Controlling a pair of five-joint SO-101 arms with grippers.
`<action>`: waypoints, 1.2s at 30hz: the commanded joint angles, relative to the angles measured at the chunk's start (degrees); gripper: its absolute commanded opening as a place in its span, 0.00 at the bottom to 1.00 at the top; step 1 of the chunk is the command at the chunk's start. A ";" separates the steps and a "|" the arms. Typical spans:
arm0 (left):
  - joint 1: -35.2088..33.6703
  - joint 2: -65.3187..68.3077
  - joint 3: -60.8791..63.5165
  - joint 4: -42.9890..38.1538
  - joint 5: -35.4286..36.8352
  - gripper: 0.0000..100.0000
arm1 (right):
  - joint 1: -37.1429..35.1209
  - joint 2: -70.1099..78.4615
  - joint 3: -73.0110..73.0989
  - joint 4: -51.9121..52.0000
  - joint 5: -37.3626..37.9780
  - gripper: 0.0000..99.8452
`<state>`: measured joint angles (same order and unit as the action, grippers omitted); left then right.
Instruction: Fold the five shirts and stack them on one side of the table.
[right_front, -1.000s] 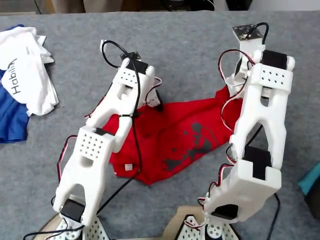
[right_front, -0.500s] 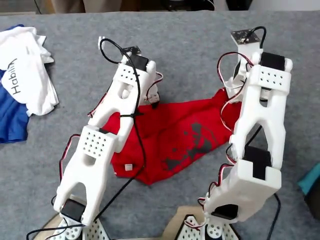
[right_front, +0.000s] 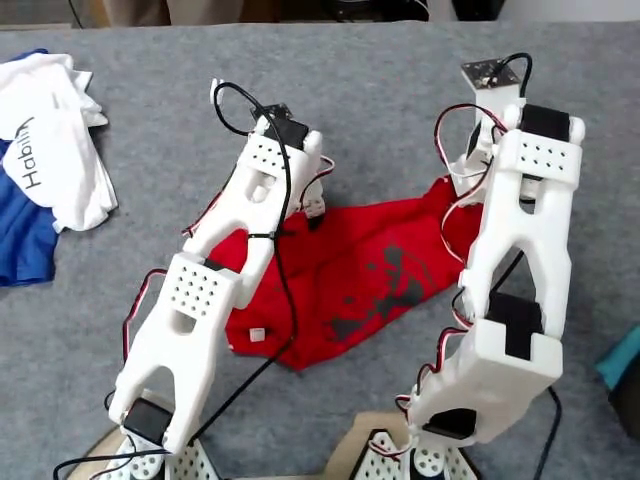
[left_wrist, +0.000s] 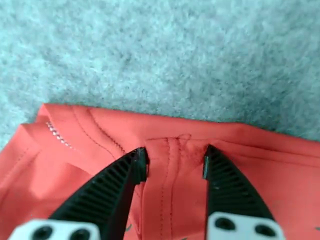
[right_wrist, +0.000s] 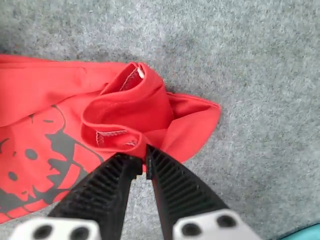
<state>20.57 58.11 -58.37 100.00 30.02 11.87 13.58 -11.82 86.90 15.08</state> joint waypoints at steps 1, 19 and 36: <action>0.35 -0.57 0.18 0.62 0.44 0.19 | -0.22 -1.63 0.04 0.18 0.53 0.00; 0.26 -1.19 -12.92 -2.46 -0.97 0.02 | -0.22 -2.51 -0.92 0.62 0.09 0.00; -3.25 -26.68 -37.27 0.79 -20.22 0.02 | -0.40 -29.85 -17.19 -0.26 -3.87 0.00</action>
<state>19.34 40.62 -93.27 100.18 10.51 11.87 -10.68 -25.19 86.99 13.85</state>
